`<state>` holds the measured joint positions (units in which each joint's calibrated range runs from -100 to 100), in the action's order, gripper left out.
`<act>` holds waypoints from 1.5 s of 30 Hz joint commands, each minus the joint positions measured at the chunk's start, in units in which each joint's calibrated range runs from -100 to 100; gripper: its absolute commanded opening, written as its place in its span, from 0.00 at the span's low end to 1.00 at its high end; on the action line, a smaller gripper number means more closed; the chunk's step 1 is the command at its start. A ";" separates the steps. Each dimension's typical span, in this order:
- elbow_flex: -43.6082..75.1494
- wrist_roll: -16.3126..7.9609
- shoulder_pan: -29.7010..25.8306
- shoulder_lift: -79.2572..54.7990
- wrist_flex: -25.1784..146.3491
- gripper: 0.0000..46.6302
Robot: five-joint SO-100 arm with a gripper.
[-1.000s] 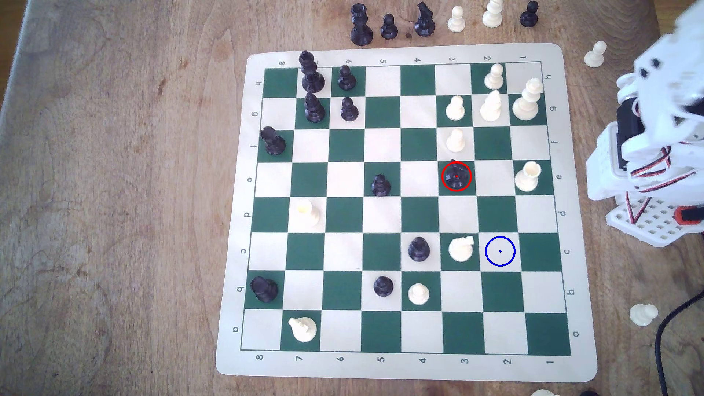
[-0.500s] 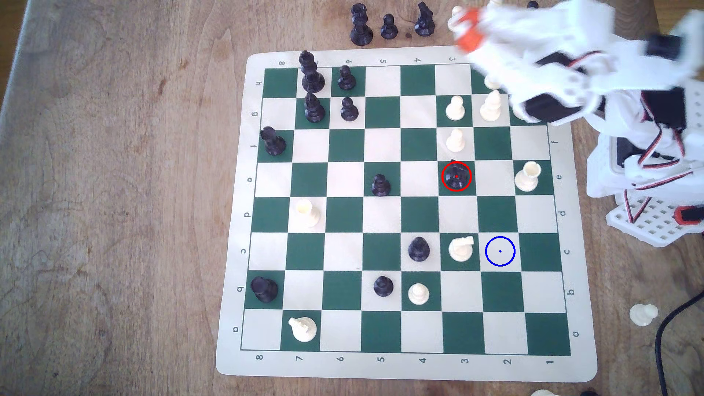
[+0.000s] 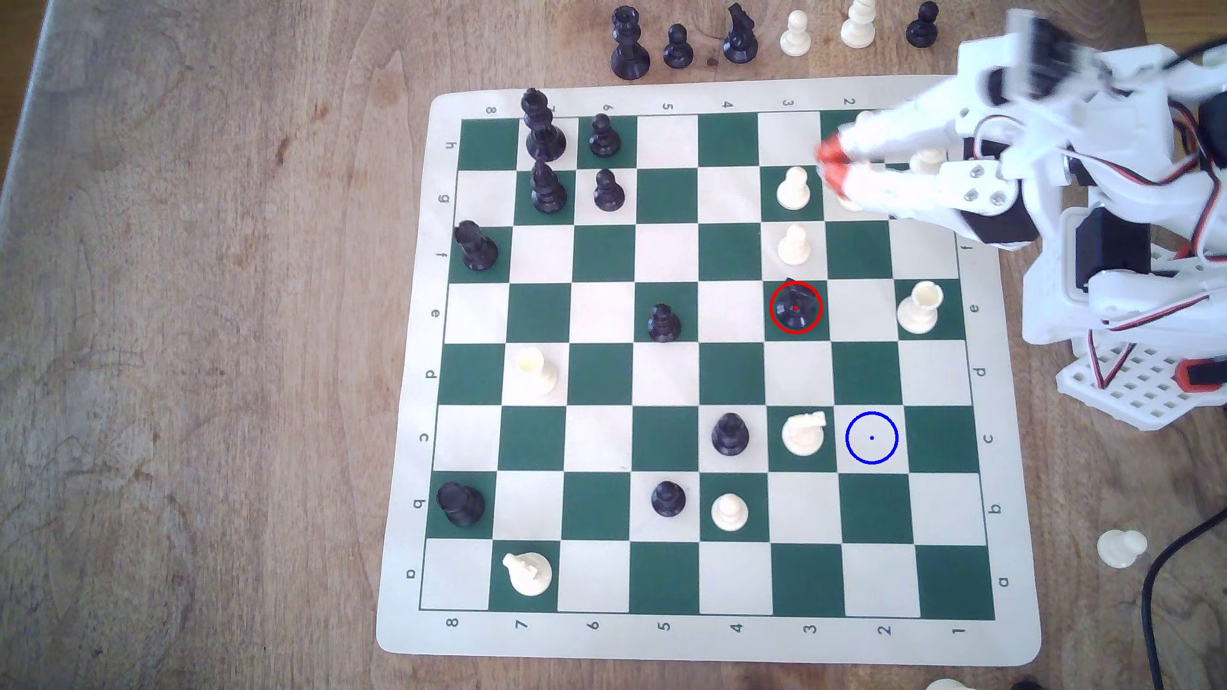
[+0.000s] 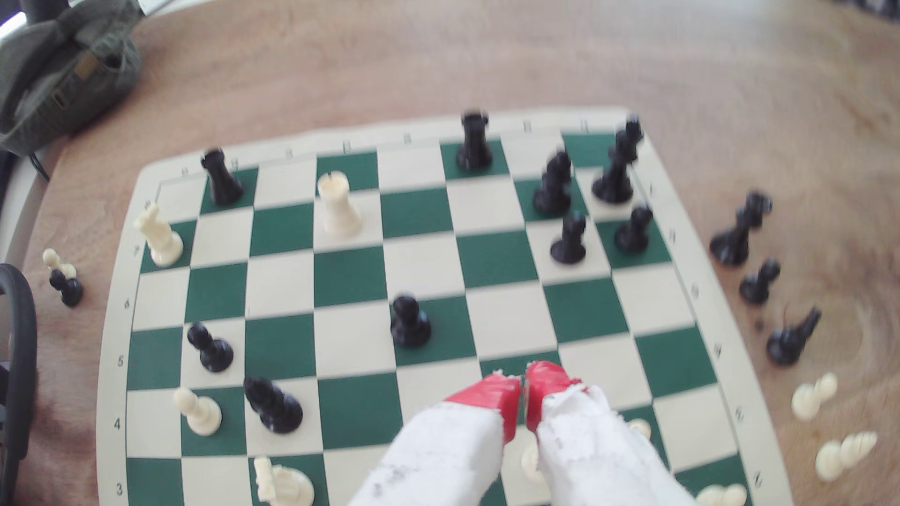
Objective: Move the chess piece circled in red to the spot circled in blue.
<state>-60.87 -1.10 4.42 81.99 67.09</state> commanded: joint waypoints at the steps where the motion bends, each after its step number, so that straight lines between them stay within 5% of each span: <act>1: 6.92 -3.27 0.78 -9.74 3.01 0.05; 9: 7.83 -4.98 0.39 -22.65 2.93 0.24; 20: 8.74 -5.67 0.93 -33.51 -1.98 0.33; 45: 9.01 -5.86 -2.12 -47.69 -11.48 0.28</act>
<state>-56.80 -7.25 3.32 35.15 56.57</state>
